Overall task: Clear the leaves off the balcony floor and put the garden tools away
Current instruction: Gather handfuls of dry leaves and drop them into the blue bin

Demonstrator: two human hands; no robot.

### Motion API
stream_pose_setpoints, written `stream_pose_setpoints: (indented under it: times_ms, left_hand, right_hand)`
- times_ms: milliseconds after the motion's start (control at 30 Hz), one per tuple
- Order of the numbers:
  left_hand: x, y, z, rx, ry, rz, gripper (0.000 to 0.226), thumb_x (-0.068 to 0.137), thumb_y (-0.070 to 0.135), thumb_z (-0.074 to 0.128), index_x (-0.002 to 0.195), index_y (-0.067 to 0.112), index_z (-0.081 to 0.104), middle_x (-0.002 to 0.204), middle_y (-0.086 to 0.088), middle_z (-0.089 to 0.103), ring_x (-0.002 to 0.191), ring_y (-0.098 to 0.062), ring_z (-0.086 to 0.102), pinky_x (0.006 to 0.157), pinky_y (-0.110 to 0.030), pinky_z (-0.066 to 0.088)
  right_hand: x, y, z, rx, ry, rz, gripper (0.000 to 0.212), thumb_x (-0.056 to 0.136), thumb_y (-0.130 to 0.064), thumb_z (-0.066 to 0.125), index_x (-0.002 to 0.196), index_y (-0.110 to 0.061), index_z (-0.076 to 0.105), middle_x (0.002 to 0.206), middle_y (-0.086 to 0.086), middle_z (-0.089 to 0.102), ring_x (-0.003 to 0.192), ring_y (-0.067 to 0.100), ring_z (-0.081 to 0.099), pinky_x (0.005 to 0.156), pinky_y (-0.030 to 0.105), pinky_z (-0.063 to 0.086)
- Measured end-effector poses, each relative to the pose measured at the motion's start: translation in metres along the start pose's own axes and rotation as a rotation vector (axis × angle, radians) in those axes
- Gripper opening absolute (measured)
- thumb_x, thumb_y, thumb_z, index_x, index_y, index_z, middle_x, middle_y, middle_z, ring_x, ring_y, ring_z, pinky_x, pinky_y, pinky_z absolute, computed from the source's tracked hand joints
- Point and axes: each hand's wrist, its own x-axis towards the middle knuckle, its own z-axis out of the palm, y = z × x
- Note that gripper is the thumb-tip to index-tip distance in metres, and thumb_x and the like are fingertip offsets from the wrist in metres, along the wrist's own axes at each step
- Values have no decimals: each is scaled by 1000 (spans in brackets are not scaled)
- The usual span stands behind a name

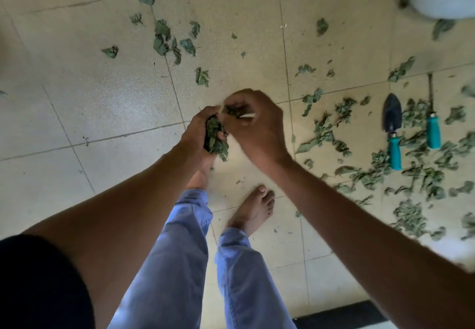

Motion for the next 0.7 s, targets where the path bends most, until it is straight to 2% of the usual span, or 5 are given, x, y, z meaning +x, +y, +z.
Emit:
stream_pose_setpoints:
  times_ms: [133, 200, 367, 533, 700]
  left_hand:
    - [-14, -10, 2, -4, 18, 45, 30, 107, 25, 42, 96, 26, 70, 84, 10, 74, 86, -6, 71, 67, -19, 56]
    - [-28, -6, 15, 58, 49, 54, 20, 101, 32, 56, 84, 24, 65, 76, 3, 65, 72, -9, 67, 63, -19, 54]
    - [-51, 8, 42, -22, -26, -42, 48, 99, 35, 59, 55, 16, 58, 56, 2, 57, 47, -13, 58, 50, -18, 49]
    - [-79, 11, 53, -117, -89, 8, 42, 99, 41, 56, 65, 17, 55, 64, -3, 56, 51, -17, 59, 49, -20, 50]
    - [-114, 18, 61, -255, -175, 152, 53, 103, 42, 50, 63, 13, 69, 65, -3, 65, 60, -17, 67, 58, -25, 55]
  right_hand:
    - [-35, -39, -1, -133, -105, -145, 22, 77, -2, 77, 97, -10, 72, 92, 0, 67, 85, 16, 62, 75, 34, 55]
    - [-40, -41, -2, -299, -119, -186, 18, 81, -3, 74, 96, -11, 69, 88, 1, 64, 82, 16, 58, 72, 33, 50]
    - [-39, -38, -10, -729, -12, -270, 4, 87, -25, 67, 85, -28, 69, 84, -10, 66, 93, 22, 59, 74, 36, 36]
    - [-42, -45, -18, -517, 111, -316, 7, 85, -23, 73, 90, -18, 71, 116, 2, 60, 114, 25, 52, 86, 39, 44]
    - [-40, -73, -14, -95, 67, -166, 42, 91, -6, 61, 132, -8, 56, 132, 4, 58, 121, 16, 55, 98, 35, 50]
